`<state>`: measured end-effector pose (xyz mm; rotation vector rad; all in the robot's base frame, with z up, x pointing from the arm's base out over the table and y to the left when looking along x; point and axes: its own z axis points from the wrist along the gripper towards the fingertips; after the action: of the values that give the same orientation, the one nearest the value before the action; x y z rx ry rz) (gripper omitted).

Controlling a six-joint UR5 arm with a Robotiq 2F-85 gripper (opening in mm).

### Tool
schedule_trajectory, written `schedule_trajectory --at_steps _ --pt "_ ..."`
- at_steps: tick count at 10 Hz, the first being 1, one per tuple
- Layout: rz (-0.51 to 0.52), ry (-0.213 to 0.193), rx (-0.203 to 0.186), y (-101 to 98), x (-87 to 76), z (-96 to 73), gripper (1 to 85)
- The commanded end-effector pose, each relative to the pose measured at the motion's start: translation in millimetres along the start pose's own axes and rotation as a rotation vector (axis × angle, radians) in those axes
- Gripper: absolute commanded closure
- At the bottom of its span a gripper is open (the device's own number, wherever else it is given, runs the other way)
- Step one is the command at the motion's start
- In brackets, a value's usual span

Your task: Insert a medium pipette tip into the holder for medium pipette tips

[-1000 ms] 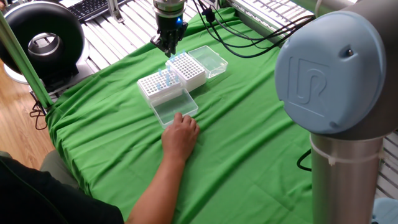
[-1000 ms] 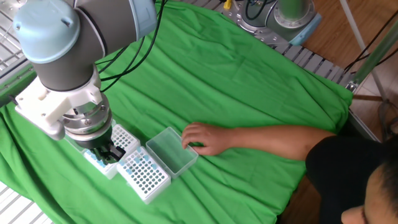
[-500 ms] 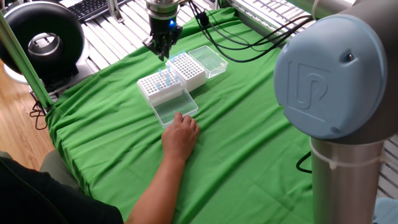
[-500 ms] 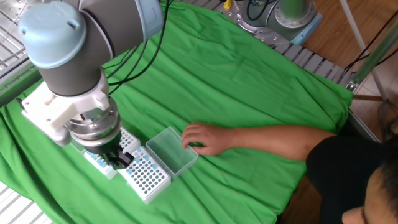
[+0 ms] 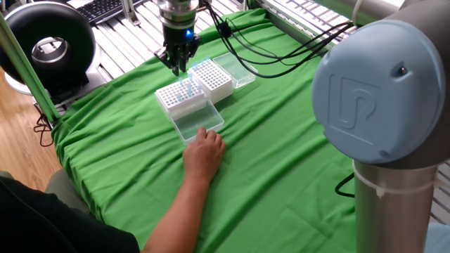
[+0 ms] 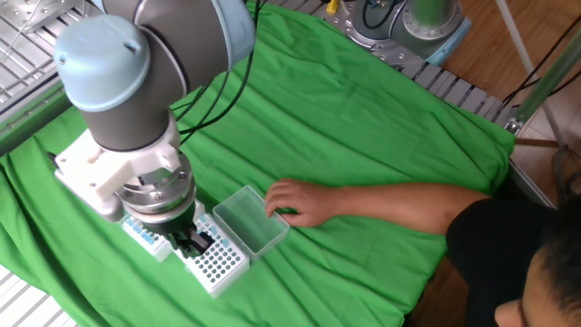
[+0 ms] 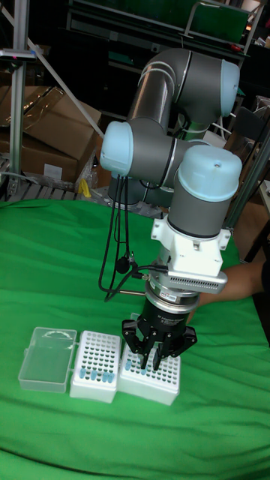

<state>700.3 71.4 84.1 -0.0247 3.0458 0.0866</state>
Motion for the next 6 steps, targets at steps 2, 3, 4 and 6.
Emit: schedule_trajectory --at_steps 2,3,4,6 --pt "0.001 -0.011 -0.003 -2.3 5.4 10.5 59.7" --pt "0.002 -0.013 -0.003 -2.6 6.5 12.5 59.7" --pt "0.007 -0.015 -0.001 -1.8 7.6 14.4 60.0" --pt "0.012 -0.013 0.008 -3.1 9.4 15.6 61.3"
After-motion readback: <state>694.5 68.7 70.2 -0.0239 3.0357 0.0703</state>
